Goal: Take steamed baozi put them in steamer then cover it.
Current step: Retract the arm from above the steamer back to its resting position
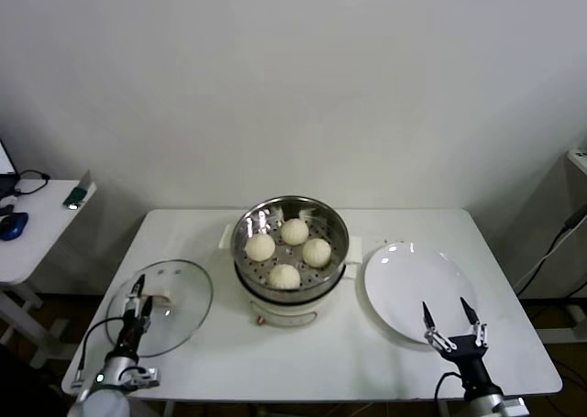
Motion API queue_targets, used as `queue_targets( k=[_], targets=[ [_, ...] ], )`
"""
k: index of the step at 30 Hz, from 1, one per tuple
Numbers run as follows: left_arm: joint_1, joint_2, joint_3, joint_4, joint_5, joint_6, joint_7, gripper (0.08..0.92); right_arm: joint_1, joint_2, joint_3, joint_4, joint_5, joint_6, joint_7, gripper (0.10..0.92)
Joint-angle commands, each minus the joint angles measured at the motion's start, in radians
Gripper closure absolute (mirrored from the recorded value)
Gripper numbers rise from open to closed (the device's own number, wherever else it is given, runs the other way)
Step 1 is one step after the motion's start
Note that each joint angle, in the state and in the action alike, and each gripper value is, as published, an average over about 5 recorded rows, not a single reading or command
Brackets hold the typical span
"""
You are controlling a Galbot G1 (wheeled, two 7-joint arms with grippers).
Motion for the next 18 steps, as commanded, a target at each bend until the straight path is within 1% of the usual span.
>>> queue_targets(
  k=[1, 3, 6, 9, 18],
  targets=[
    [-0.037, -0.001, 0.018, 0.020, -0.019, 0.032, 0.003, 0.177, 0.000, 0.001, -0.001, -0.002, -0.001, 0.001, -0.001, 0.203],
    [-0.041, -0.004, 0.023, 0.024, -0.020, 0.036, 0.004, 0.177, 0.001, 0.001, -0.001, -0.004, -0.001, 0.003, -0.001, 0.203],
    [-0.047, -0.010, 0.029, 0.033, -0.014, 0.037, 0.008, 0.205, 0.002, 0.002, -0.001, -0.006, -0.002, 0.005, 0.000, 0.203],
    [-0.050, -0.017, 0.032, 0.042, -0.002, 0.039, 0.016, 0.276, 0.003, 0.003, 0.000, -0.006, -0.002, 0.006, 0.001, 0.203],
    [-0.057, -0.025, 0.037, 0.079, 0.028, 0.047, 0.018, 0.533, 0.004, 0.004, 0.001, -0.003, -0.002, 0.009, 0.001, 0.203]
  ],
)
